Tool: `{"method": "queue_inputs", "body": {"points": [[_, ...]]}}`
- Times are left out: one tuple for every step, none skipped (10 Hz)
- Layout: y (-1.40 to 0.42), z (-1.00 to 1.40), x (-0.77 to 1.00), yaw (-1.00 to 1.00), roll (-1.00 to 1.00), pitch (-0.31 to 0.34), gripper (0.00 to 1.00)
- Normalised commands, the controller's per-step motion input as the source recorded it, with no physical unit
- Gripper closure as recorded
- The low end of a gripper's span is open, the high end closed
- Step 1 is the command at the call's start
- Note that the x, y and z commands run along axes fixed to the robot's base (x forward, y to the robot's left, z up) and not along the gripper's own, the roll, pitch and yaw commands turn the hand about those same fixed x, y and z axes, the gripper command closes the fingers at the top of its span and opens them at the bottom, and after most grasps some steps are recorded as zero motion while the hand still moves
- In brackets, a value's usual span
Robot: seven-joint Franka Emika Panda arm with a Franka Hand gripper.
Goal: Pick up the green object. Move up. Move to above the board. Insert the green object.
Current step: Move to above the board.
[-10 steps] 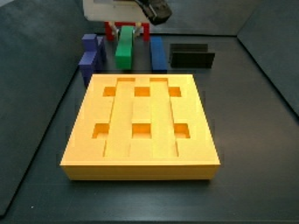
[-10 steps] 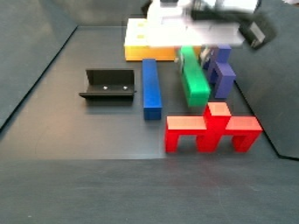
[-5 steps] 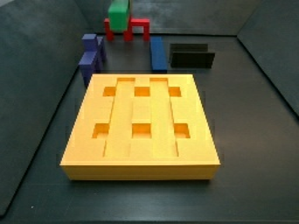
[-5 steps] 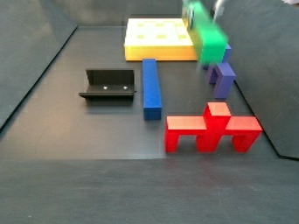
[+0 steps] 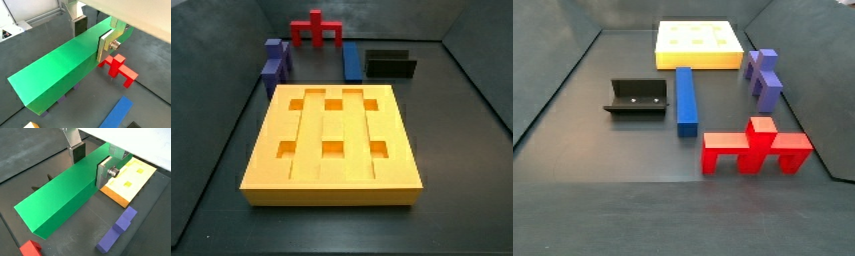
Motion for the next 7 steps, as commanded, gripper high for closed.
{"method": "queue_inputs", "body": {"points": [[0.0,0.22,0.03,0.0,0.01,0.058,1.0],[-1.4,0.23,0.35,-0.18,0.06,0.16,1.0],[-1.4,0.21,0.35,-0.14,0.08,0.163,1.0],[-1.4,0.21,0.37,-0.07,0.07,0.187,1.0],[-1.4,0.21,0.4,-0.03,-0.01,0.191,1.0],[-1.4,0.22,0.4,-0.02,-0.01,0.186,1.0],[-1.4,0.23,0.43,-0.01,0.01,0.164,1.0]]}}
